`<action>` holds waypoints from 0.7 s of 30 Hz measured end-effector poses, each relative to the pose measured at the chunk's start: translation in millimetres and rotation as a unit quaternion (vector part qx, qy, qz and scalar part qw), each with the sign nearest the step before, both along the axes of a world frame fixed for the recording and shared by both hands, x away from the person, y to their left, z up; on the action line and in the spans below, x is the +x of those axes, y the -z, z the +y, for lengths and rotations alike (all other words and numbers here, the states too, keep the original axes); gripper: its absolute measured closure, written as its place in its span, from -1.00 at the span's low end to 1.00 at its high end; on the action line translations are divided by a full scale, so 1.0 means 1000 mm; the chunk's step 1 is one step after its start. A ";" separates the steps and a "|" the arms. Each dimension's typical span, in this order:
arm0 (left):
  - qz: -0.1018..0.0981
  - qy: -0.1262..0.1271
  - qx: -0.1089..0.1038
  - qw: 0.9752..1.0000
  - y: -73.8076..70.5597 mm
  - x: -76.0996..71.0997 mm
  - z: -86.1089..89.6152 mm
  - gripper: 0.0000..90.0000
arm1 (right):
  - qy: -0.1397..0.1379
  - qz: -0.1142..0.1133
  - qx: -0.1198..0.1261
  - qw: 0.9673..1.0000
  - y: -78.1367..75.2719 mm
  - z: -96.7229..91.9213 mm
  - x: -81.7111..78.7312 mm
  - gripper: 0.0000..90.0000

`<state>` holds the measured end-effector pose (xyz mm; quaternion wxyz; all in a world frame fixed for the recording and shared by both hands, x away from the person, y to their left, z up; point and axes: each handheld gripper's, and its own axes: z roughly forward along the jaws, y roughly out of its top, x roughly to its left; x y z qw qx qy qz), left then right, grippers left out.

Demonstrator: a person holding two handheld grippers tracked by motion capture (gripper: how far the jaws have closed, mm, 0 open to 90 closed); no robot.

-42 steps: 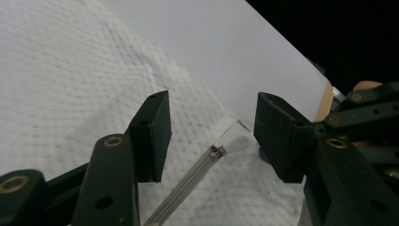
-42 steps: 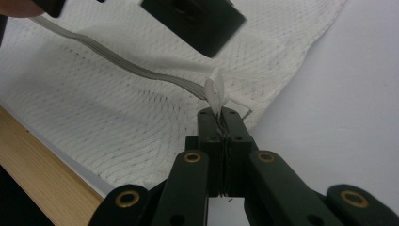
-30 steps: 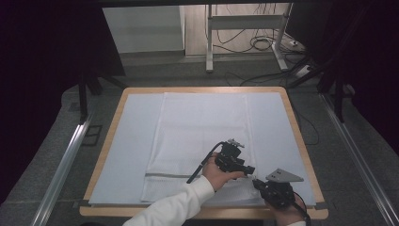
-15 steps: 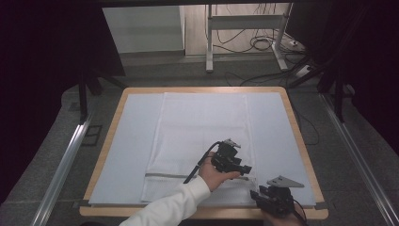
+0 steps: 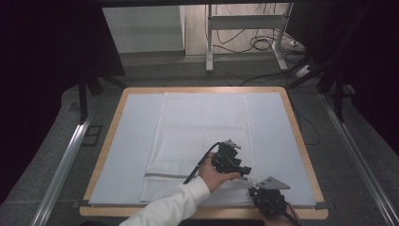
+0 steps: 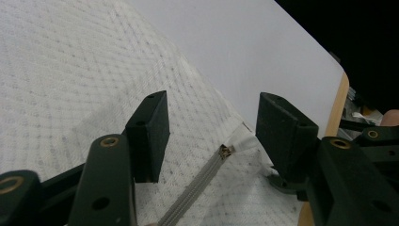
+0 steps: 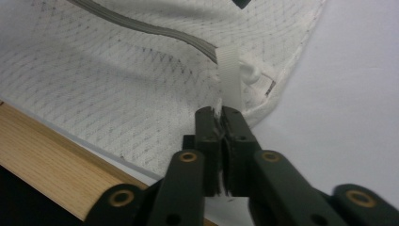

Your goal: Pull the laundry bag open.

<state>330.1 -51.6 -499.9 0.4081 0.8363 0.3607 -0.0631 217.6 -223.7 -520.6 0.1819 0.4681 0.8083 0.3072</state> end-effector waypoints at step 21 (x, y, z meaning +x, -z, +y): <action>0.044 0.016 0.014 0.999 0.005 0.000 -0.019 0.08 | -0.026 -0.031 0.009 0.999 -0.012 -0.003 -0.002 0.96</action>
